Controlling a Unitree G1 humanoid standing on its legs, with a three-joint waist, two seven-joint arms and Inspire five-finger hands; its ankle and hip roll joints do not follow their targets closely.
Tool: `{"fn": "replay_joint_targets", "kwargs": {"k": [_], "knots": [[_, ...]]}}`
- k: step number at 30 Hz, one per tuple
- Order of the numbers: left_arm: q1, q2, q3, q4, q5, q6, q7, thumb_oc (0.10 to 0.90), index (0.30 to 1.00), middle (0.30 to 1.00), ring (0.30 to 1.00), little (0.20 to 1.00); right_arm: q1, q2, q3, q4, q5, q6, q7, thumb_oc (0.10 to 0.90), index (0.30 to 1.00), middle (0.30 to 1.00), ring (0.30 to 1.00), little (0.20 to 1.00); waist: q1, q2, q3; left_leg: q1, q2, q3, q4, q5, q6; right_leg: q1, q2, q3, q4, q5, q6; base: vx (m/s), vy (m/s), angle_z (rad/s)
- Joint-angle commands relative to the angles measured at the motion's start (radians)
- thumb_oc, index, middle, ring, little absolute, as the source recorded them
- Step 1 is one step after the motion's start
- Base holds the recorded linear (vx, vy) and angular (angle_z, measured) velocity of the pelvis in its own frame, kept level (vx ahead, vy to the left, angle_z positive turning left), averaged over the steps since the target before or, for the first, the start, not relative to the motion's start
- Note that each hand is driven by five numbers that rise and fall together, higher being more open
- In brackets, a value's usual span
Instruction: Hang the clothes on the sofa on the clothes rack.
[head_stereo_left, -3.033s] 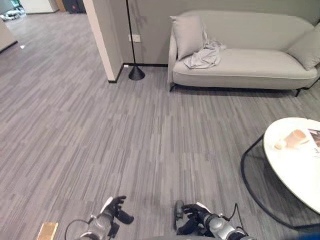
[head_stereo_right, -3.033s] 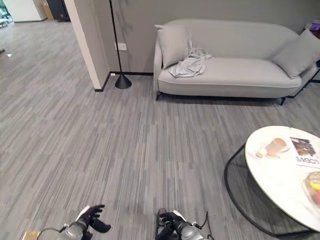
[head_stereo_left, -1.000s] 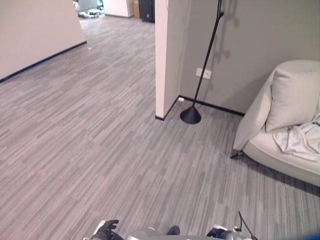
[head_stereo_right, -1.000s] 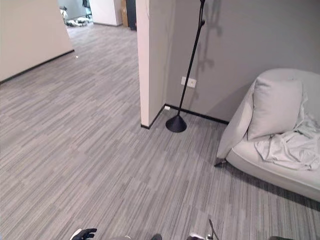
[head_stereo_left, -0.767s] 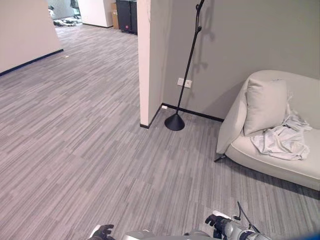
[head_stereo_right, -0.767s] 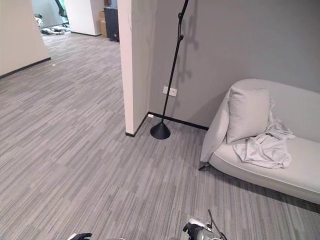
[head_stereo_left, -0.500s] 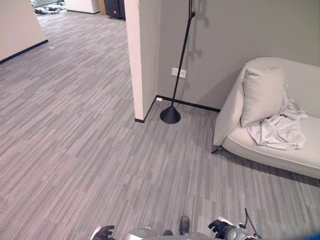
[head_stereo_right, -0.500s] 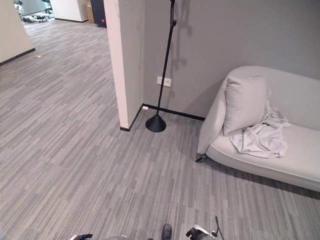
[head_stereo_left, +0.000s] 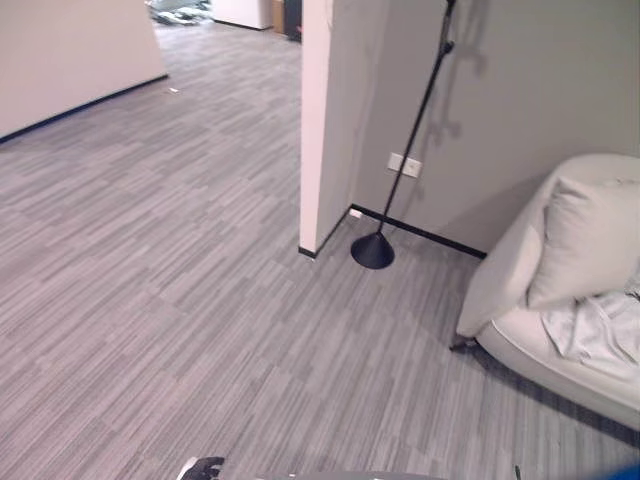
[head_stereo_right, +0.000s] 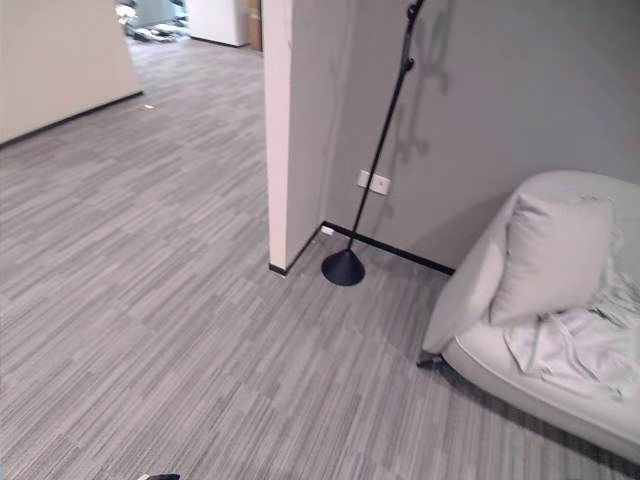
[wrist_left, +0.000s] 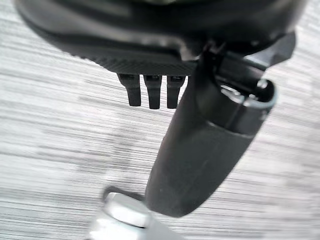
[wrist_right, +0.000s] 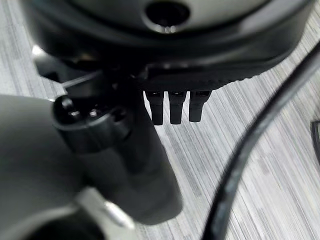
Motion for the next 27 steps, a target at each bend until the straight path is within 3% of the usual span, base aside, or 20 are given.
{"fn": "replay_joint_targets", "kwargs": {"k": [1, 3, 4, 5, 6, 7, 9, 10, 11, 12, 13, 14, 15, 16, 18, 20, 21, 23, 26, 27], "knots": [[-0.080, 0.082, 0.054, -0.001, -0.033, -0.018, 0.039, 0.800, 0.900, 0.900, 0.900, 0.900, -0.092, -0.016, -0.001, -0.018, 0.033, -0.015, -0.015, 0.800, 0.900, 0.900, 0.900, 0.900, 0.015, -0.039, 0.089, -0.087, 0.321, 0.050, -0.177, 0.311, -0.031, 0.051, -0.146, 0.079, 0.030, -0.069, 0.155, 0.02, -0.354, 0.66], [-0.070, 0.078, 0.053, -0.002, -0.027, -0.012, 0.038, 0.800, 0.900, 0.900, 0.900, 0.900, -0.092, -0.030, -0.008, -0.012, 0.040, -0.015, -0.019, 0.800, 0.900, 0.900, 0.900, 0.900, 0.000, -0.051, 0.086, -0.106, 0.322, 0.105, -0.171, 0.331, -0.018, 0.072, -0.132, 0.081, 0.000, -0.061, 0.148, 0.15, -0.483, 0.81], [-0.062, 0.068, 0.040, -0.010, -0.021, -0.012, 0.020, 0.800, 0.900, 0.900, 0.900, 0.900, -0.094, -0.054, -0.005, 0.005, 0.043, -0.012, -0.017, 0.800, 0.900, 0.900, 0.900, 0.900, 0.006, -0.057, 0.076, -0.108, 0.242, 0.086, -0.165, 0.274, -0.002, 0.080, -0.117, 0.085, -0.050, -0.021, 0.150, 0.21, -0.413, 0.41], [-0.061, 0.067, 0.039, -0.010, -0.021, -0.012, 0.020, 0.800, 0.900, 0.900, 0.900, 0.900, -0.093, -0.055, -0.005, 0.005, 0.043, -0.012, -0.017, 0.800, 0.900, 0.900, 0.900, 0.900, 0.013, -0.058, 0.075, -0.117, 0.232, 0.093, -0.136, 0.257, 0.003, 0.091, -0.117, 0.090, -0.073, -0.008, 0.153, 0.27, -0.352, -0.23], [-0.058, 0.056, 0.024, -0.018, 0.003, -0.011, -0.003, 0.800, 0.900, 0.900, 0.900, 0.900, -0.093, -0.065, -0.002, 0.015, 0.043, -0.008, -0.010, 0.800, 0.900, 0.900, 0.900, 0.900, 0.042, -0.038, 0.048, -0.114, 0.097, 0.008, -0.146, 0.132, 0.030, 0.106, -0.096, 0.104, -0.139, 0.001, 0.160, 0.16, -0.105, -0.36], [-0.057, 0.056, 0.024, -0.019, 0.003, -0.011, -0.003, 0.800, 0.900, 0.900, 0.900, 0.900, -0.092, -0.065, -0.002, 0.014, 0.043, -0.008, -0.010, 0.800, 0.900, 0.900, 0.900, 0.900, 0.040, -0.037, 0.049, -0.117, 0.092, 0.007, -0.131, 0.123, 0.031, 0.113, -0.096, 0.101, -0.148, 0.004, 0.161, 0.29, -0.187, -0.35], [-0.042, 0.031, 0.010, -0.018, 0.033, -0.008, -0.024, 0.800, 0.900, 0.900, 0.900, 0.900, -0.101, -0.069, 0.017, 0.009, 0.027, -0.003, -0.009, 0.800, 0.900, 0.900, 0.900, 0.900, 0.063, 0.021, 0.023, -0.095, -0.039, 0.015, -0.160, 0.067, 0.074, 0.145, -0.058, 0.094, -0.180, -0.002, 0.184, 0.21, -0.064, -0.14], [-0.042, 0.031, 0.010, -0.018, 0.033, -0.008, -0.024, 0.800, 0.900, 0.900, 0.900, 0.900, -0.101, -0.069, 0.016, 0.009, 0.027, -0.003, -0.009, 0.800, 0.900, 0.900, 0.900, 0.900, 0.064, 0.021, 0.024, -0.095, -0.039, 0.016, -0.159, 0.066, 0.074, 0.145, -0.058, 0.096, -0.180, -0.002, 0.184, 0.08, 0.013, -0.22], [-0.046, 0.015, -0.006, -0.018, 0.062, 0.002, -0.042, 0.800, 0.900, 0.900, 0.900, 0.900, -0.119, -0.074, 0.028, 0.010, 0.001, 0.003, 0.008, 0.800, 0.900, 0.900, 0.900, 0.900, 0.083, 0.075, 0.036, -0.072, -0.042, 0.090, -0.199, 0.057, 0.105, 0.099, -0.021, 0.098, -0.098, -0.021, 0.195, 0.02, 0.014, -0.31], [-0.046, 0.015, -0.006, -0.018, 0.062, 0.002, -0.042, 0.800, 0.900, 0.900, 0.900, 0.900, -0.119, -0.074, 0.028, 0.010, 0.001, 0.003, 0.008, 0.800, 0.900, 0.900, 0.900, 0.900, 0.085, 0.075, 0.037, -0.072, -0.042, 0.093, -0.200, 0.057, 0.105, 0.097, -0.021, 0.101, -0.096, -0.021, 0.195, 0.14, 0.013, -1.12], [-0.031, 0.025, 0.006, -0.017, 0.044, -0.002, -0.038, 0.800, 0.900, 0.900, 0.900, 0.900, -0.134, -0.056, 0.041, -0.015, -0.017, -0.005, -0.008, 0.800, 0.900, 0.900, 0.900, 0.900, 0.129, 0.091, 0.063, -0.091, -0.059, 0.127, -0.110, 0.011, 0.138, 0.058, -0.077, 0.009, 0.102, -0.031, 0.229, 0.18, -0.001, -1.52], [-0.025, 0.029, 0.010, -0.012, 0.043, -0.004, -0.037, 0.800, 0.900, 0.900, 0.900, 0.900, -0.123, -0.041, 0.050, -0.025, -0.027, -0.006, -0.004, 0.800, 0.900, 0.900, 0.900, 0.900, 0.118, 0.086, 0.080, -0.079, -0.070, 0.122, -0.083, -0.004, 0.155, 0.027, -0.120, -0.013, 0.212, -0.012, 0.253, 0.18, -0.001, -1.41], [-0.026, 0.029, 0.010, -0.012, 0.043, -0.004, -0.037, 0.800, 0.900, 0.900, 0.900, 0.900, -0.123, -0.041, 0.050, -0.025, -0.027, -0.006, -0.004, 0.800, 0.900, 0.900, 0.900, 0.900, 0.117, 0.084, 0.080, -0.080, -0.072, 0.122, -0.082, -0.004, 0.155, 0.025, -0.122, -0.012, 0.216, -0.014, 0.254, 0.14, -0.040, -1.09], [-0.021, 0.046, 0.028, -0.006, 0.046, 0.000, -0.023, 0.800, 0.900, 0.900, 0.900, 0.900, -0.108, -0.026, 0.061, -0.046, -0.045, -0.010, -0.007, 0.800, 0.900, 0.900, 0.900, 0.900, 0.115, 0.081, 0.096, -0.063, -0.060, 0.131, -0.069, -0.021, 0.166, -0.010, -0.185, -0.035, 0.275, 0.043, 0.274, 0.11, -0.083, -0.48], [-0.023, 0.058, 0.041, -0.018, 0.043, -0.002, -0.010, 0.800, 0.900, 0.900, 0.900, 0.900, -0.097, -0.013, 0.073, -0.046, -0.053, -0.007, -0.015, 0.800, 0.900, 0.900, 0.900, 0.900, 0.125, 0.084, 0.094, -0.060, -0.044, 0.127, -0.070, -0.022, 0.161, -0.015, -0.185, -0.017, 0.213, 0.045, 0.257, 0.08, -0.145, -0.72], [-0.032, 0.084, 0.062, -0.058, 0.037, -0.026, 0.041, 0.800, 0.900, 0.900, 0.900, 0.900, -0.091, -0.010, 0.077, -0.051, -0.045, -0.005, -0.026, 0.800, 0.900, 0.900, 0.900, 0.900, 0.159, 0.071, 0.091, -0.061, 0.001, 0.097, -0.081, -0.015, 0.134, 0.020, -0.153, 0.068, -0.078, 0.071, 0.222, 0.05, -0.257, -0.71], [-0.032, 0.084, 0.061, -0.058, 0.037, -0.026, 0.041, 0.800, 0.900, 0.900, 0.900, 0.900, -0.091, -0.010, 0.076, -0.051, -0.045, -0.005, -0.026, 0.800, 0.900, 0.900, 0.900, 0.900, 0.161, 0.072, 0.089, -0.064, 0.002, 0.099, -0.080, -0.014, 0.134, 0.024, -0.150, 0.068, -0.093, 0.081, 0.222, 0.02, -0.197, -0.35], [-0.051, 0.091, 0.049, -0.067, 0.029, -0.049, 0.073, 0.800, 0.900, 0.900, 0.900, 0.900, -0.100, -0.020, 0.070, -0.052, -0.028, 0.003, -0.043, 0.800, 0.900, 0.900, 0.900, 0.900, 0.177, 0.065, 0.093, -0.087, 0.024, 0.079, -0.049, -0.022, 0.112, 0.041, -0.197, 0.123, -0.270, 0.173, 0.227, 0.03, -0.271, -0.25], [-0.055, 0.096, 0.053, -0.062, 0.015, -0.052, 0.085, 0.800, 0.900, 0.900, 0.900, 0.900, -0.088, -0.019, 0.053, -0.054, -0.013, 0.006, -0.049, 0.800, 0.900, 0.900, 0.900, 0.900, 0.176, 0.059, 0.091, -0.079, 0.048, 0.049, -0.055, -0.010, 0.093, 0.046, -0.245, 0.135, -0.300, 0.224, 0.229, 0.10, -0.436, 0.02], [-0.059, 0.106, 0.074, -0.053, -0.009, -0.054, 0.094, 0.800, 0.900, 0.900, 0.900, 0.900, -0.075, -0.023, 0.036, -0.059, -0.003, 0.005, -0.050, 0.800, 0.900, 0.900, 0.900, 0.900, 0.170, 0.052, 0.084, -0.053, 0.095, 0.035, -0.083, 0.000, 0.070, 0.058, -0.281, 0.122, -0.300, 0.243, 0.241, 0.20, -0.592, 0.38]]}}
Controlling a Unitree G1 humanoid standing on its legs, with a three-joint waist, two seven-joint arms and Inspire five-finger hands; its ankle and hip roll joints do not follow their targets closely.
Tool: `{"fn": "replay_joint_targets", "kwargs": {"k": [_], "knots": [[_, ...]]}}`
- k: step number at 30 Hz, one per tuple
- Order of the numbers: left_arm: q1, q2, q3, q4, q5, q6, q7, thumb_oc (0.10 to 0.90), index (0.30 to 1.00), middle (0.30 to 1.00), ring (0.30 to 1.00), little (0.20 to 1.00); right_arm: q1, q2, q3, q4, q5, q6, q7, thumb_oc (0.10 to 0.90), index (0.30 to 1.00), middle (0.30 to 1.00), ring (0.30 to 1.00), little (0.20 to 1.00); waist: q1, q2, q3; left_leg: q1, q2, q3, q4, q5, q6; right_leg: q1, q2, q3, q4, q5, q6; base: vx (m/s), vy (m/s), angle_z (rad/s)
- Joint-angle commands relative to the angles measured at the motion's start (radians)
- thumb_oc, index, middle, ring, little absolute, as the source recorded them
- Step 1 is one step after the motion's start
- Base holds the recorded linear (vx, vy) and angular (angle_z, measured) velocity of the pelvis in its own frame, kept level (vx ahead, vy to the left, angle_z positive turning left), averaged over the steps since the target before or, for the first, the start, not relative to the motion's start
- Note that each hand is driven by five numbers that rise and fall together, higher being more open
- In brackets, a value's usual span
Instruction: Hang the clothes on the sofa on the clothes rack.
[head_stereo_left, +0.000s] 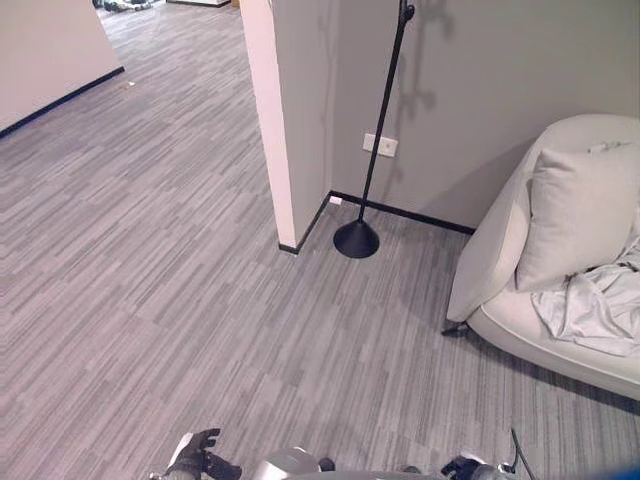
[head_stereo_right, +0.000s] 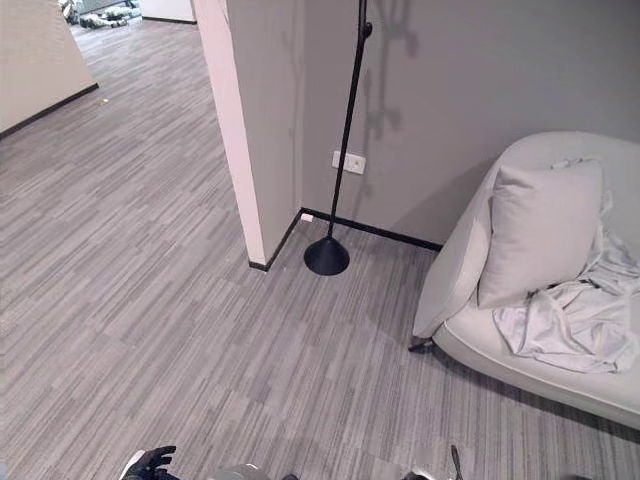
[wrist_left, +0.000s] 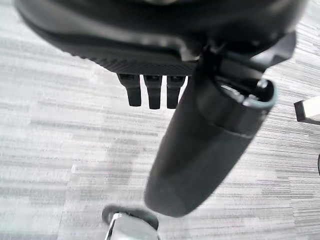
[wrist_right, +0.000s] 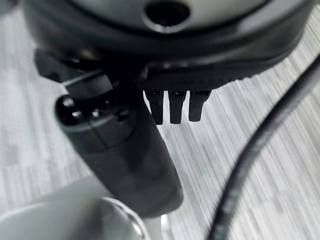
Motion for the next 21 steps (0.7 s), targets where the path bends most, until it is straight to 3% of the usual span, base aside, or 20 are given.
{"fn": "replay_joint_targets", "kwargs": {"k": [1, 3, 5, 6, 7, 10, 11, 12, 13, 14, 15, 17, 19, 21], "knots": [[-0.024, 0.061, 0.051, 0.040, -0.032, -0.033, 0.040, 0.800, 0.900, 0.900, 0.900, 0.900, 0.012, 0.027, -0.031, -0.056, 0.067, -0.027, 0.006, 0.800, 0.900, 0.900, 0.900, 0.900, 0.023, 0.016, 0.005, 0.083, 0.102, -0.239, -0.089, -0.044, -0.020, 0.001, -0.040, 0.014, -0.044, 0.169, -0.006, 0.26, -0.847, 0.32], [-0.019, 0.068, 0.077, 0.077, -0.064, -0.022, 0.033, 0.800, 0.900, 0.900, 0.900, 0.900, 0.003, 0.028, -0.030, -0.072, 0.073, -0.033, 0.014, 0.800, 0.900, 0.900, 0.900, 0.900, 0.017, -0.012, -0.001, 0.109, 0.160, -0.249, -0.136, -0.008, -0.055, 0.014, -0.041, 0.018, 0.002, 0.182, -0.006, 0.20, -0.711, 0.13], [-0.019, 0.070, 0.078, 0.078, -0.065, -0.023, 0.032, 0.800, 0.900, 0.900, 0.900, 0.900, 0.002, 0.029, -0.029, -0.072, 0.073, -0.033, 0.014, 0.800, 0.900, 0.900, 0.900, 0.900, 0.013, -0.010, 0.000, 0.118, 0.169, -0.253, -0.150, -0.001, -0.057, 0.015, -0.038, 0.014, 0.011, 0.174, -0.008, 0.15, -0.556, 0.26], [-0.015, 0.076, 0.091, 0.080, -0.074, -0.033, 0.029, 0.800, 0.900, 0.900, 0.900, 0.900, -0.001, 0.033, -0.037, -0.077, 0.070, -0.043, 0.013, 0.800, 0.900, 0.900, 0.900, 0.900, 0.002, -0.064, -0.011, 0.102, 0.230, -0.246, -0.181, 0.039, -0.092, 0.030, -0.014, 0.017, 0.091, 0.051, -0.020, 0.24, -1.089, 0.14], [-0.004, 0.089, 0.111, 0.083, -0.084, -0.033, 0.033, 0.800, 0.900, 0.900, 0.900, 0.900, -0.008, 0.035, -0.032, -0.083, 0.062, -0.046, 0.022, 0.800, 0.900, 0.900, 0.900, 0.900, 0.001, -0.081, -0.009, 0.089, 0.265, -0.231, -0.203, 0.075, -0.110, 0.020, 0.006, 0.002, 0.162, -0.057, -0.030, 0.24, -1.107, 0.20], [-0.002, 0.091, 0.113, 0.082, -0.084, -0.032, 0.032, 0.800, 0.900, 0.900, 0.900, 0.900, -0.008, 0.036, -0.031, -0.084, 0.062, -0.046, 0.022, 0.800, 0.900, 0.900, 0.900, 0.900, -0.005, -0.083, -0.010, 0.087, 0.268, -0.235, -0.203, 0.072, -0.113, 0.008, 0.006, 0.001, 0.190, -0.078, -0.034, 0.02, -0.358, 0.39], [-0.018, 0.095, 0.134, 0.085, -0.123, -0.034, 0.041, 0.800, 0.900, 0.900, 0.900, 0.900, -0.038, 0.038, -0.023, -0.088, 0.062, -0.055, 0.013, 0.800, 0.900, 0.900, 0.900, 0.900, -0.020, -0.100, 0.005, 0.023, 0.316, -0.213, -0.203, 0.159, -0.135, -0.039, 0.041, -0.014, 0.328, -0.178, -0.071, -0.02, -1.005, -0.11], [-0.028, 0.096, 0.131, 0.088, -0.134, -0.041, 0.054, 0.800, 0.900, 0.900, 0.900, 0.900, -0.050, 0.032, -0.020, -0.087, 0.074, -0.063, 0.003, 0.800, 0.900, 0.900, 0.900, 0.900, -0.035, -0.115, 0.010, -0.013, 0.321, -0.211, -0.203, 0.240, -0.136, -0.049, 0.057, -0.007, 0.328, -0.187, -0.081, 0.00, -1.835, 0.59], [-0.022, 0.065, 0.125, 0.068, -0.135, -0.035, 0.060, 0.800, 0.900, 0.900, 0.900, 0.900, -0.048, 0.017, -0.024, -0.063, 0.111, -0.071, -0.004, 0.800, 0.900, 0.900, 0.900, 0.900, -0.075, -0.150, -0.011, -0.136, 0.230, -0.123, -0.203, 0.342, -0.103, -0.018, 0.099, -0.045, 0.233, -0.114, -0.091, 0.01, -1.143, 1.00], [-0.021, 0.065, 0.124, 0.068, -0.135, -0.035, 0.060, 0.800, 0.900, 0.900, 0.900, 0.900, -0.047, 0.017, -0.024, -0.063, 0.111, -0.072, -0.004, 0.800, 0.900, 0.900, 0.900, 0.900, -0.073, -0.150, -0.010, -0.133, 0.230, -0.120, -0.203, 0.341, -0.101, -0.011, 0.100, -0.044, 0.223, -0.109, -0.091, 0.12, -1.059, 1.40], [-0.011, 0.040, 0.092, 0.053, -0.106, -0.036, 0.032, 0.800, 0.900, 0.900, 0.900, 0.900, -0.038, 0.020, -0.015, -0.032, 0.107, -0.063, 0.006, 0.800, 0.900, 0.900, 0.900, 0.900, -0.037, -0.128, -0.040, -0.083, 0.124, -0.178, -0.203, 0.252, -0.087, 0.020, 0.123, -0.037, 0.127, -0.065, -0.077, 0.17, -0.304, 0.75], [0.000, 0.021, 0.067, 0.063, -0.057, -0.026, 0.012, 0.800, 0.900, 0.900, 0.900, 0.900, -0.019, 0.023, -0.008, -0.008, 0.095, -0.055, 0.015, 0.800, 0.900, 0.900, 0.900, 0.900, -0.011, -0.094, -0.066, -0.018, 0.016, -0.257, -0.177, 0.123, -0.053, 0.070, 0.147, -0.031, 0.045, -0.042, -0.063, 0.17, -0.287, -0.24], [0.010, 0.001, 0.058, 0.069, -0.029, -0.015, -0.009, 0.800, 0.900, 0.900, 0.900, 0.900, -0.009, 0.019, -0.003, 0.007, 0.074, -0.047, 0.024, 0.800, 0.900, 0.900, 0.900, 0.900, -0.005, -0.048, -0.086, 0.020, -0.049, -0.240, -0.181, 0.059, -0.017, 0.090, 0.178, -0.030, 0.012, -0.036, -0.049, 0.07, -0.139, -0.36], [0.010, -0.023, 0.045, 0.083, 0.003, 0.009, -0.035, 0.800, 0.900, 0.900, 0.900, 0.900, 0.001, 0.014, -0.004, 0.020, 0.040, -0.033, 0.041, 0.800, 0.900, 0.900, 0.900, 0.900, -0.002, 0.015, -0.090, 0.050, -0.070, -0.185, -0.203, 0.033, 0.015, 0.082, 0.230, -0.011, 0.026, -0.045, -0.046, 0.00, -0.117, -0.51]]}}
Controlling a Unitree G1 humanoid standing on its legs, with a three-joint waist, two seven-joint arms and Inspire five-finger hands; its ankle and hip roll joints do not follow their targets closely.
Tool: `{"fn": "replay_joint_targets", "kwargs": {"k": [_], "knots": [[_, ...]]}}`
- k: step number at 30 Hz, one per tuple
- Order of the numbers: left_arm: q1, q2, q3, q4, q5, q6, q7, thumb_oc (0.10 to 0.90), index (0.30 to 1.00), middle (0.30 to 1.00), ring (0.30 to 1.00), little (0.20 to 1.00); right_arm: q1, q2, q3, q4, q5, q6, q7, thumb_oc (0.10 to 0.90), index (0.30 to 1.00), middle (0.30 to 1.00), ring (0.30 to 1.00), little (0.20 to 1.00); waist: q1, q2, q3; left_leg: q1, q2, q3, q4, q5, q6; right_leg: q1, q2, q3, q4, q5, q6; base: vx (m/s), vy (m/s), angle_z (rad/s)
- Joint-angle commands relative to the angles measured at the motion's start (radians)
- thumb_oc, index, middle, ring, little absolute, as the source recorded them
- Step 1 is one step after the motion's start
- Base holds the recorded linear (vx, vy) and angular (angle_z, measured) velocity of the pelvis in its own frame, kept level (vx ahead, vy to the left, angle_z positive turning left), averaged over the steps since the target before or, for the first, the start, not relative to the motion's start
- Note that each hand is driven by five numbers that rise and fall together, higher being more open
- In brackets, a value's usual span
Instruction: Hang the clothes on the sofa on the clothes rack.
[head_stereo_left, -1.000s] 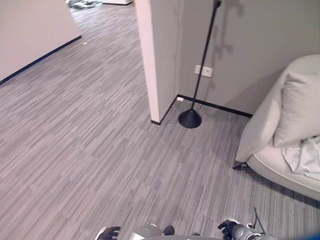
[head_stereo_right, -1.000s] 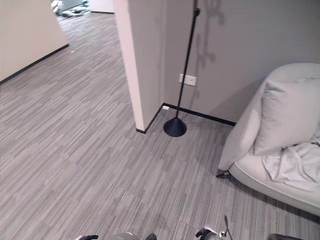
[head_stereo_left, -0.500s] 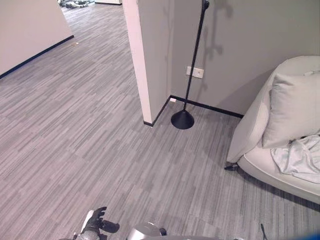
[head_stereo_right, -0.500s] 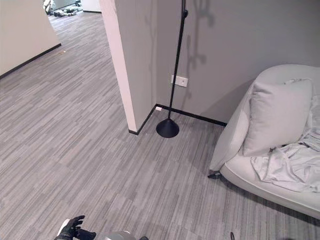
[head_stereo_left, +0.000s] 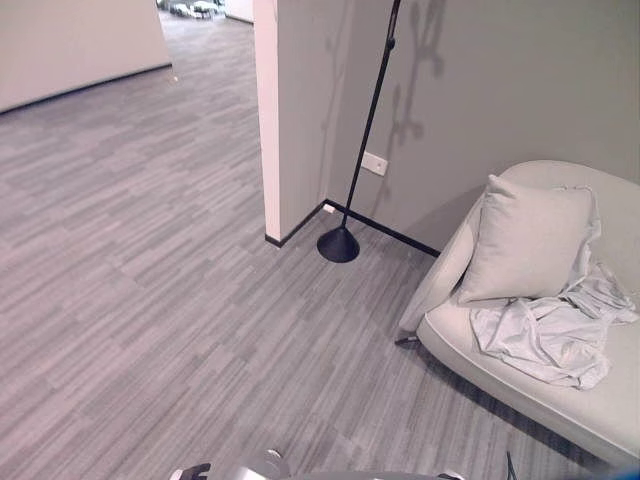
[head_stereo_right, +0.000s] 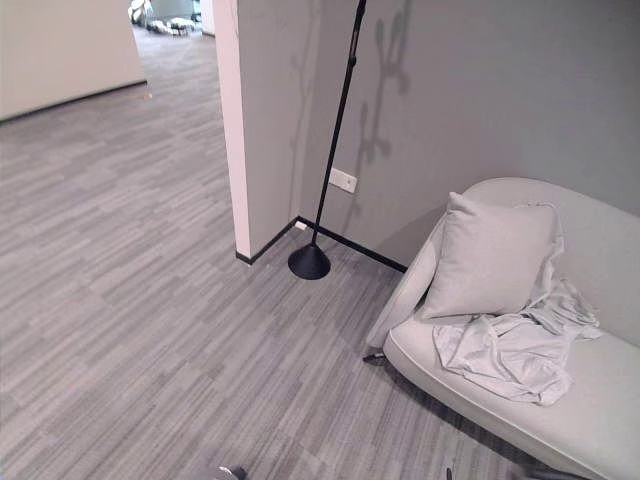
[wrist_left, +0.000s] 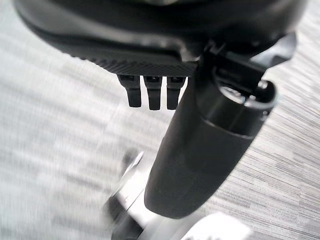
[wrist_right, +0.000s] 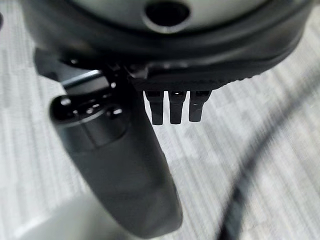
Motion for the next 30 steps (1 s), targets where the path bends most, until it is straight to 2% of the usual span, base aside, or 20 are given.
{"fn": "replay_joint_targets", "kwargs": {"k": [1, 4, 6, 7, 9, 11, 12, 13, 14, 16, 18, 19, 20, 23, 24, 25, 26, 27, 28, 30], "knots": [[-0.065, -0.003, 0.044, 0.035, 0.065, -0.007, -0.027, 0.800, 0.900, 0.900, 0.900, 0.900, -0.027, -0.051, 0.043, 0.030, -0.024, 0.009, 0.029, 0.800, 0.900, 0.900, 0.900, 0.900, 0.010, 0.156, 0.004, 0.053, -0.021, 0.034, -0.119, 0.053, 0.112, 0.172, 0.013, 0.006, -0.120, 0.070, 0.060, -0.01, -0.129, -0.97], [-0.059, -0.008, 0.024, 0.050, 0.087, -0.004, -0.047, 0.800, 0.900, 0.900, 0.900, 0.900, -0.024, -0.032, 0.040, 0.005, -0.037, 0.000, 0.029, 0.800, 0.900, 0.900, 0.900, 0.900, 0.002, 0.165, 0.020, 0.075, -0.004, 0.067, -0.119, 0.035, 0.138, 0.144, -0.025, -0.097, 0.060, 0.055, 0.089, 0.06, -0.104, -0.86], [-0.086, -0.011, -0.017, 0.023, 0.086, -0.009, -0.053, 0.800, 0.900, 0.900, 0.900, 0.900, -0.015, -0.032, 0.064, -0.020, -0.062, -0.004, 0.032, 0.800, 0.900, 0.900, 0.900, 0.900, -0.034, 0.167, 0.065, 0.117, 0.003, 0.063, -0.119, 0.045, 0.155, 0.027, -0.095, -0.068, 0.375, 0.087, 0.125, 0.04, -0.087, -0.37], [-0.087, -0.011, -0.017, 0.023, 0.086, -0.008, -0.053, 0.800, 0.900, 0.900, 0.900, 0.900, -0.015, -0.032, 0.064, -0.021, -0.062, -0.004, 0.032, 0.800, 0.900, 0.900, 0.900, 0.900, -0.034, 0.166, 0.064, 0.114, 0.001, 0.062, -0.119, 0.047, 0.155, 0.023, -0.098, -0.067, 0.378, 0.086, 0.125, 0.05, -0.100, -0.05], [-0.095, -0.006, -0.026, 0.004, 0.090, -0.011, -0.052, 0.800, 0.900, 0.900, 0.900, 0.900, -0.004, -0.027, 0.068, -0.020, -0.067, 0.001, 0.036, 0.800, 0.900, 0.900, 0.900, 0.900, -0.037, 0.164, 0.063, 0.117, 0.012, 0.060, -0.119, 0.048, 0.151, 0.018, -0.118, -0.072, 0.356, 0.099, 0.119, 0.08, -0.120, 0.02], [-0.128, 0.015, -0.049, -0.043, 0.093, -0.025, -0.047, 0.800, 0.900, 0.900, 0.900, 0.900, -0.003, -0.016, 0.057, -0.010, -0.034, 0.006, 0.045, 0.800, 0.900, 0.900, 0.900, 0.900, -0.020, 0.170, 0.045, 0.111, 0.056, 0.037, -0.119, 0.038, 0.125, 0.063, -0.111, -0.034, 0.075, 0.088, 0.076, 0.13, -0.242, -0.06], [-0.129, 0.014, -0.049, -0.043, 0.093, -0.025, -0.047, 0.800, 0.900, 0.900, 0.900, 0.900, -0.003, -0.016, 0.056, -0.010, -0.034, 0.006, 0.045, 0.800, 0.900, 0.900, 0.900, 0.900, -0.018, 0.171, 0.043, 0.109, 0.058, 0.038, -0.119, 0.039, 0.124, 0.066, -0.108, -0.034, 0.062, 0.097, 0.075, 0.13, -0.238, -0.31], [-0.148, 0.020, -0.076, -0.054, 0.092, -0.038, -0.046, 0.800, 0.900, 0.900, 0.900, 0.900, -0.020, -0.027, 0.038, -0.029, 0.010, 0.007, 0.049, 0.800, 0.900, 0.900, 0.900, 0.900, -0.013, 0.170, 0.040, 0.095, 0.070, 0.029, -0.119, 0.040, 0.111, 0.086, -0.119, 0.027, -0.111, 0.147, 0.074, 0.15, -0.234, -0.35], [-0.157, 0.016, -0.092, -0.047, 0.091, -0.043, -0.054, 0.800, 0.900, 0.900, 0.900, 0.900, -0.026, -0.032, 0.028, -0.032, 0.025, 0.010, 0.049, 0.800, 0.900, 0.900, 0.900, 0.900, -0.015, 0.170, 0.036, 0.088, 0.073, 0.020, -0.119, 0.044, 0.106, 0.094, -0.137, 0.041, -0.171, 0.188, 0.079, 0.23, -0.329, -0.42], [-0.161, 0.007, -0.110, -0.033, 0.091, -0.045, -0.062, 0.800, 0.900, 0.900, 0.900, 0.900, -0.025, -0.038, 0.014, -0.035, 0.037, 0.015, 0.053, 0.800, 0.900, 0.900, 0.900, 0.900, -0.024, 0.173, 0.030, 0.087, 0.081, 0.009, -0.119, 0.047, 0.103, 0.093, -0.164, 0.061, -0.201, 0.232, 0.084, 0.19, -0.261, -0.12], [-0.163, -0.006, -0.136, 0.001, 0.113, -0.035, -0.081, 0.800, 0.900, 0.900, 0.900, 0.900, 0.013, -0.038, -0.022, -0.019, 0.037, 0.022, 0.057, 0.800, 0.900, 0.900, 0.900, 0.900, -0.054, 0.167, 0.029, 0.120, 0.149, -0.018, -0.119, 0.047, 0.054, 0.115, -0.231, 0.081, -0.137, 0.309, 0.089, 0.43, -0.756, 0.34], [-0.163, -0.006, -0.136, 0.000, 0.113, -0.034, -0.081, 0.800, 0.900, 0.900, 0.900, 0.900, 0.014, -0.037, -0.022, -0.019, 0.037, 0.022, 0.057, 0.800, 0.900, 0.900, 0.900, 0.900, -0.059, 0.169, 0.031, 0.124, 0.152, -0.023, -0.119, 0.045, 0.053, 0.119, -0.229, 0.076, -0.131, 0.303, 0.088, 0.43, -1.048, 0.94], [-0.167, -0.008, -0.139, 0.000, 0.115, -0.034, -0.085, 0.800, 0.900, 0.900, 0.900, 0.900, 0.028, -0.030, -0.038, -0.010, 0.040, 0.021, 0.057, 0.800, 0.900, 0.900, 0.900, 0.900, -0.070, 0.133, 0.038, 0.107, 0.188, -0.013, -0.119, 0.044, 0.013, 0.177, -0.221, 0.007, -0.145, 0.239, 0.098, 0.18, -0.556, 0.90], [-0.163, -0.007, -0.140, 0.005, 0.118, -0.033, -0.080, 0.800, 0.900, 0.900, 0.900, 0.900, 0.028, -0.023, -0.037, -0.007, 0.031, 0.018, 0.056, 0.800, 0.900, 0.900, 0.900, 0.900, -0.087, 0.117, 0.041, 0.096, 0.228, -0.015, -0.119, 0.051, -0.015, 0.184, -0.202, -0.030, -0.126, 0.159, 0.098, 0.14, -0.673, 0.92], [-0.165, -0.004, -0.131, -0.003, 0.111, -0.033, -0.067, 0.800, 0.900, 0.900, 0.900, 0.900, 0.019, -0.023, -0.040, -0.005, 0.029, 0.012, 0.052, 0.800, 0.900, 0.900, 0.900, 0.900, -0.097, 0.110, 0.044, 0.079, 0.277, -0.002, -0.119, 0.071, -0.043, 0.159, -0.172, -0.037, -0.057, 0.068, 0.081, 0.02, -0.863, 0.68], [-0.181, -0.007, -0.148, -0.010, 0.125, -0.037, -0.053, 0.800, 0.900, 0.900, 0.900, 0.900, -0.007, -0.032, -0.031, 0.000, 0.050, 0.003, 0.043, 0.800, 0.900, 0.900, 0.900, 0.900, -0.117, 0.100, 0.061, 0.036, 0.298, 0.002, -0.119, 0.136, -0.057, 0.122, -0.139, -0.022, -0.009, 0.046, 0.044, 0.01, -0.848, 0.58], [-0.182, -0.007, -0.147, -0.010, 0.125, -0.037, -0.053, 0.800, 0.900, 0.900, 0.900, 0.900, -0.008, -0.032, -0.031, 0.000, 0.050, 0.002, 0.043, 0.800, 0.900, 0.900, 0.900, 0.900, -0.119, 0.099, 0.059, 0.031, 0.296, -0.001, -0.119, 0.139, -0.058, 0.117, -0.141, -0.023, -0.009, 0.048, 0.044, 0.00, -0.858, 0.34], [-0.181, -0.013, -0.165, -0.016, 0.144, -0.039, -0.042, 0.800, 0.900, 0.900, 0.900, 0.900, -0.018, -0.042, -0.023, 0.000, 0.068, -0.009, 0.031, 0.800, 0.900, 0.900, 0.900, 0.900, -0.134, 0.082, 0.063, -0.010, 0.318, 0.014, -0.119, 0.254, -0.050, 0.119, -0.096, 0.007, -0.021, 0.026, 0.012, 0.05, -0.566, 0.16], [-0.178, -0.013, -0.167, -0.019, 0.150, -0.036, -0.038, 0.800, 0.900, 0.900, 0.900, 0.900, -0.014, -0.045, -0.024, 0.003, 0.075, -0.009, 0.028, 0.800, 0.900, 0.900, 0.900, 0.900, -0.142, 0.077, 0.065, -0.034, 0.318, 0.023, -0.119, 0.319, -0.038, 0.123, -0.083, 0.018, -0.031, 0.028, 0.002, 0.08, -0.720, 0.18], [-0.162, -0.014, -0.159, -0.026, 0.140, -0.023, -0.033, 0.800, 0.900, 0.900, 0.900, 0.900, -0.007, -0.048, -0.010, 0.004, 0.083, -0.012, 0.030, 0.800, 0.900, 0.900, 0.900, 0.900, -0.158, 0.063, 0.063, -0.062, 0.298, 0.057, -0.119, 0.351, -0.005, 0.131, -0.040, 0.062, -0.045, 0.011, -0.028, 0.08, -0.450, 0.27]]}}
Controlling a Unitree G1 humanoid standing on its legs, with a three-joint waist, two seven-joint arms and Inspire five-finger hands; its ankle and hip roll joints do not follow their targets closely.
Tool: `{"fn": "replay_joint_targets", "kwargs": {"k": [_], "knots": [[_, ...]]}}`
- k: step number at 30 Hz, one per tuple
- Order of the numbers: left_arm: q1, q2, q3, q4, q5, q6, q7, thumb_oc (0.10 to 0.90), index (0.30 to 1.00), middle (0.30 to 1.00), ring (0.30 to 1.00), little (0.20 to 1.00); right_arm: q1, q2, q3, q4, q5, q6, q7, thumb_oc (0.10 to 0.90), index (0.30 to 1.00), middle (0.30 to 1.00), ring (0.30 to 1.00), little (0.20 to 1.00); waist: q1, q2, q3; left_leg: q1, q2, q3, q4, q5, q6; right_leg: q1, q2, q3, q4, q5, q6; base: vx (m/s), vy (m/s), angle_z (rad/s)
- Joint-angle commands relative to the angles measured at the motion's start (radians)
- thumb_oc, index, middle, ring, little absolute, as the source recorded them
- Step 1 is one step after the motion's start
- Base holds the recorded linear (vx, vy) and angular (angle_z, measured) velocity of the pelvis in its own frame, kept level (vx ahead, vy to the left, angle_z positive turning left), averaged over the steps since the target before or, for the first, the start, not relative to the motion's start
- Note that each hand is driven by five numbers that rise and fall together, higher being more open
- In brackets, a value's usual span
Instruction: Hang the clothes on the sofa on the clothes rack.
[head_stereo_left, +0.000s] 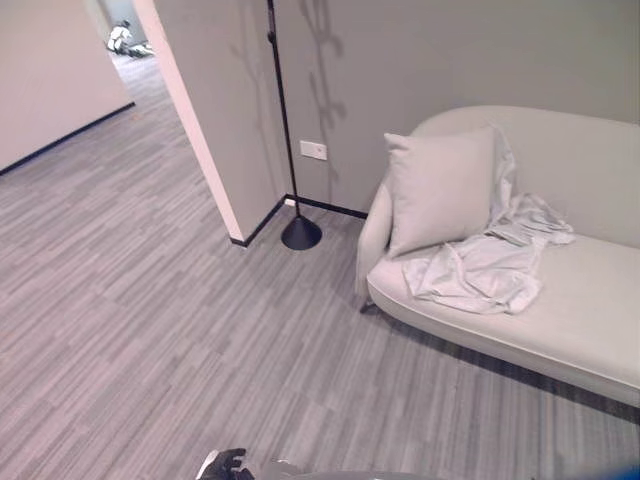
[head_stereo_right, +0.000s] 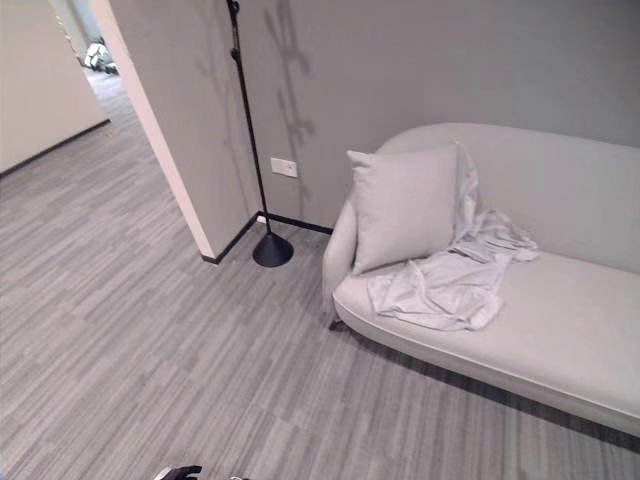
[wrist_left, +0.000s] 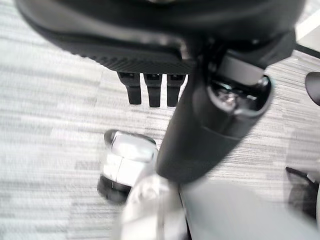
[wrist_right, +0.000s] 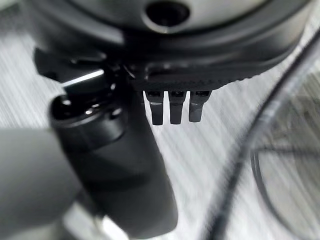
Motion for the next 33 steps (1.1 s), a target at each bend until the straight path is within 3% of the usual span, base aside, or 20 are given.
{"fn": "replay_joint_targets", "kwargs": {"k": [1, 4, 5, 8, 9, 14, 15, 18, 22, 23, 24, 25, 29, 31, 33], "knots": [[-0.044, -0.012, -0.024, -0.054, 0.060, -0.011, -0.004, 0.800, 0.900, 0.900, 0.900, 0.900, -0.056, -0.007, 0.035, 0.014, 0.036, -0.007, -0.011, 0.800, 0.900, 0.900, 0.900, 0.900, -0.005, -0.016, 0.007, 0.064, -0.073, 0.001, -0.227, 0.105, 0.120, 0.026, -0.072, 0.159, -0.033, 0.032, 0.010, 0.09, -0.338, 0.29], [-0.030, -0.029, -0.021, -0.050, 0.061, -0.015, -0.023, 0.800, 0.900, 0.900, 0.900, 0.900, -0.056, -0.020, 0.036, 0.028, 0.022, 0.001, -0.013, 0.800, 0.900, 0.900, 0.900, 0.900, 0.010, 0.000, -0.006, 0.102, -0.231, 0.002, -0.196, -0.121, 0.172, 0.069, -0.072, 0.153, -0.133, 0.068, 0.041, 0.14, -0.137, -0.05], [-0.021, -0.036, -0.002, -0.048, 0.049, -0.015, -0.034, 0.800, 0.900, 0.900, 0.900, 0.900, -0.059, -0.025, 0.032, 0.027, 0.024, 0.001, -0.015, 0.800, 0.900, 0.900, 0.900, 0.900, 0.018, 0.030, -0.027, 0.130, -0.297, 0.026, -0.220, -0.156, 0.198, 0.097, -0.058, 0.142, -0.185, 0.085, 0.063, 0.22, 0.007, -0.25], [-0.001, -0.061, -0.012, -0.034, 0.068, -0.007, -0.055, 0.800, 0.900, 0.900, 0.900, 0.900, -0.063, -0.023, 0.023, 0.031, 0.023, 0.006, -0.013, 0.800, 0.900, 0.900, 0.900, 0.900, 0.019, 0.064, -0.038, 0.138, -0.356, 0.035, -0.243, -0.163, 0.214, 0.100, -0.033, 0.150, -0.198, 0.098, 0.077, 0.11, 0.054, -0.20], [0.006, -0.081, -0.020, -0.017, 0.068, -0.002, -0.089, 0.800, 0.900, 0.900, 0.900, 0.900, -0.068, -0.026, 0.008, 0.047, 0.024, 0.009, 0.005, 0.800, 0.900, 0.900, 0.900, 0.900, 0.013, 0.097, -0.033, 0.143, -0.338, 0.109, -0.243, -0.194, 0.245, 0.089, -0.008, 0.159, -0.176, 0.082, 0.085, 0.09, 0.085, -0.15], [0.013, -0.078, -0.037, 0.016, 0.086, 0.010, -0.118, 0.800, 0.900, 0.900, 0.900, 0.900, -0.054, -0.009, 0.008, 0.057, 0.026, 0.008, 0.024, 0.800, 0.900, 0.900, 0.900, 0.900, 0.010, 0.091, -0.021, 0.164, -0.328, 0.132, -0.243, -0.196, 0.243, 0.054, -0.017, 0.106, -0.032, 0.053, 0.095, 0.07, 0.048, -0.49], [0.005, -0.078, -0.036, 0.023, 0.090, 0.013, -0.126, 0.800, 0.900, 0.900, 0.900, 0.900, -0.040, -0.001, 0.020, 0.055, 0.007, 0.006, 0.038, 0.800, 0.900, 0.900, 0.900, 0.900, 0.005, 0.087, -0.003, 0.175, -0.316, 0.134, -0.243, -0.192, 0.245, 0.001, -0.046, 0.077, 0.098, 0.092, 0.137, 0.04, -0.010, -0.04], [-0.014, -0.071, -0.053, -0.012, 0.077, 0.002, -0.130, 0.800, 0.900, 0.900, 0.900, 0.900, -0.016, 0.000, -0.026, 0.063, 0.064, 0.000, 0.036, 0.800, 0.900, 0.900, 0.900, 0.900, -0.004, 0.086, 0.009, 0.185, -0.301, 0.118, -0.243, -0.187, 0.246, -0.049, -0.080, 0.071, 0.193, 0.117, 0.137, 0.09, -0.023, -0.21], [-0.023, -0.052, -0.090, -0.031, 0.109, -0.003, -0.138, 0.800, 0.900, 0.900, 0.900, 0.900, -0.020, 0.002, -0.031, 0.048, 0.091, 0.003, 0.032, 0.800, 0.900, 0.900, 0.900, 0.900, 0.023, 0.083, 0.003, 0.191, -0.277, 0.089, -0.243, -0.199, 0.240, -0.022, -0.094, 0.087, 0.070, 0.099, 0.104, 0.13, -0.106, -0.20], [-0.022, -0.037, -0.091, -0.020, 0.107, -0.007, -0.134, 0.800, 0.900, 0.900, 0.900, 0.900, -0.035, -0.001, -0.010, 0.018, 0.088, 0.003, 0.037, 0.800, 0.900, 0.900, 0.900, 0.900, 0.045, 0.075, -0.003, 0.184, -0.269, 0.084, -0.243, -0.197, 0.231, 0.005, -0.100, 0.122, -0.054, 0.124, 0.097, 0.18, -0.221, -0.20], [-0.019, -0.018, -0.068, -0.008, 0.095, -0.009, -0.125, 0.800, 0.900, 0.900, 0.900, 0.900, -0.051, -0.006, 0.017, -0.015, 0.068, 0.008, 0.045, 0.800, 0.900, 0.900, 0.900, 0.900, 0.067, 0.074, -0.009, 0.175, -0.263, 0.076, -0.243, -0.189, 0.219, 0.019, -0.134, 0.115, -0.131, 0.177, 0.108, 0.18, -0.219, -0.10], [-0.018, -0.017, -0.068, -0.008, 0.095, -0.009, -0.125, 0.800, 0.900, 0.900, 0.900, 0.900, -0.050, -0.006, 0.018, -0.016, 0.068, 0.009, 0.045, 0.800, 0.900, 0.900, 0.900, 0.900, 0.065, 0.074, -0.009, 0.175, -0.263, 0.074, -0.243, -0.189, 0.220, 0.023, -0.134, 0.112, -0.139, 0.181, 0.109, 0.15, -0.195, -0.01], [0.001, 0.001, -0.020, 0.008, 0.072, -0.015, -0.096, 0.800, 0.900, 0.900, 0.900, 0.900, -0.060, -0.004, 0.026, -0.030, 0.037, 0.018, 0.047, 0.800, 0.900, 0.900, 0.900, 0.900, 0.100, 0.099, -0.017, 0.180, -0.241, 0.013, -0.243, -0.171, 0.209, 0.004, -0.211, 0.128, -0.166, 0.278, 0.123, 0.16, -0.241, 0.33], [0.002, 0.006, -0.011, 0.015, 0.063, -0.015, -0.087, 0.800, 0.900, 0.900, 0.900, 0.900, -0.049, -0.008, 0.009, -0.025, 0.048, 0.019, 0.045, 0.800, 0.900, 0.900, 0.900, 0.900, 0.101, 0.093, -0.012, 0.177, -0.226, -0.019, -0.243, -0.158, 0.190, 0.001, -0.240, 0.151, -0.151, 0.334, 0.129, 0.19, -0.457, 0.45], [0.002, 0.011, -0.006, 0.021, 0.064, -0.012, -0.083, 0.800, 0.900, 0.900, 0.900, 0.900, -0.046, -0.009, 0.003, -0.019, 0.052, 0.019, 0.044, 0.800, 0.900, 0.900, 0.900, 0.900, 0.102, 0.085, -0.010, 0.175, -0.215, -0.038, -0.243, -0.151, 0.175, 0.015, -0.251, 0.131, -0.147, 0.341, 0.129, 0.17, -0.531, 0.50]]}}
